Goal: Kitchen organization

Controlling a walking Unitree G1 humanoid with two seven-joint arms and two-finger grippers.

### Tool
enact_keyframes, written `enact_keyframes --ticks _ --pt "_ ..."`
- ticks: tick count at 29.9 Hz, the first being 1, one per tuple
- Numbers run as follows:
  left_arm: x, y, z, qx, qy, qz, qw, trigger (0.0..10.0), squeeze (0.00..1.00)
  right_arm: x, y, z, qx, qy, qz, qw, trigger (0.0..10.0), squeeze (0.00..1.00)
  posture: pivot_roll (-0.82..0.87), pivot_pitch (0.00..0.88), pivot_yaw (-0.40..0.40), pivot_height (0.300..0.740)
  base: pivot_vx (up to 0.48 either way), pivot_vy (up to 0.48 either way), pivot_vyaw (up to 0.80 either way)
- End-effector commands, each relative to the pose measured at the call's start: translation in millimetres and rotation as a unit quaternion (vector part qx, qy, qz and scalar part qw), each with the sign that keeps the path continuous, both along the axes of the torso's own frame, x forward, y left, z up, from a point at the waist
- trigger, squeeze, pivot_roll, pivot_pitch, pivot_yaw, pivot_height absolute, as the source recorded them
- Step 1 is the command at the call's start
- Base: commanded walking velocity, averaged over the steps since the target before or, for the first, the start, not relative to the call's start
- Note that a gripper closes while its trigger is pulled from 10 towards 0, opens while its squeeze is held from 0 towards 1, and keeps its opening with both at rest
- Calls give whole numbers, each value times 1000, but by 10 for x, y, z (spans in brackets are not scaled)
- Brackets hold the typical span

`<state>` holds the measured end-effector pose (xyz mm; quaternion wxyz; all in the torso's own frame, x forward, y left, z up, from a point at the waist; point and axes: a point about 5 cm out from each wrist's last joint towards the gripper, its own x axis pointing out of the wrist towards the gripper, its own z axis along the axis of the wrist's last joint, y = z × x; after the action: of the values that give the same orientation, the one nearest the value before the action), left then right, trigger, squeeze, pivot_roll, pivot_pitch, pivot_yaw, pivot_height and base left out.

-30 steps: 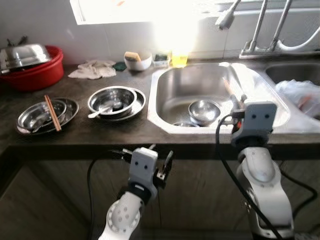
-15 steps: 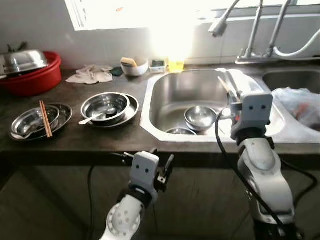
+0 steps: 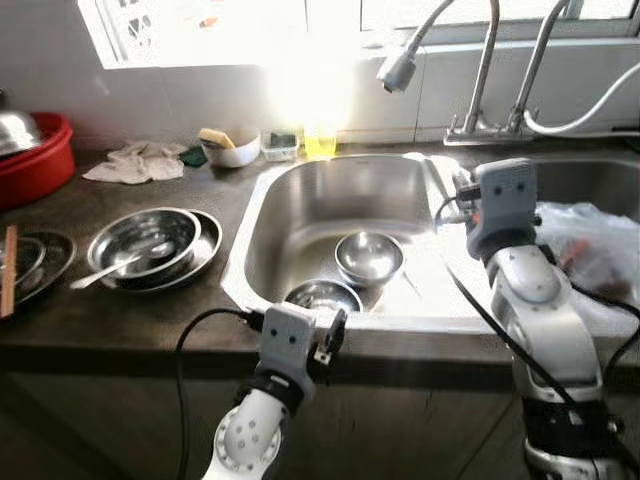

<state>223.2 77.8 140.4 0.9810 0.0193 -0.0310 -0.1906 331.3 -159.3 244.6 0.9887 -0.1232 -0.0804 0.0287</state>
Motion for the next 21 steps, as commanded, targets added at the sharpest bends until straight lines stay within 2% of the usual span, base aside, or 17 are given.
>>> enact_keyframes --ticks 1,5,9,15,21 --pt "-14 0 -40 1 14 2 1000 10000 0 54 -113 -6 -7 16 -14 1000 10000 0 70 86 12 740 0 0 0" --pt "-33 -18 -23 -2 14 -1 1000 10000 0 165 -145 -55 -14 52 -17 998 10000 0 81 97 11 740 0 0 0" --pt "-68 8 -29 0 17 1 1000 10000 0 300 -163 -193 -20 109 -25 994 10000 0 96 102 6 740 0 0 0" --pt "-83 11 -25 -1 19 3 1000 10000 0 375 -160 -291 -29 141 -29 989 10000 0 103 109 6 740 0 0 0" --pt "-124 13 -21 0 23 1 1000 10000 0 442 -232 -467 -39 189 -51 980 10000 0 112 112 7 740 0 0 0"
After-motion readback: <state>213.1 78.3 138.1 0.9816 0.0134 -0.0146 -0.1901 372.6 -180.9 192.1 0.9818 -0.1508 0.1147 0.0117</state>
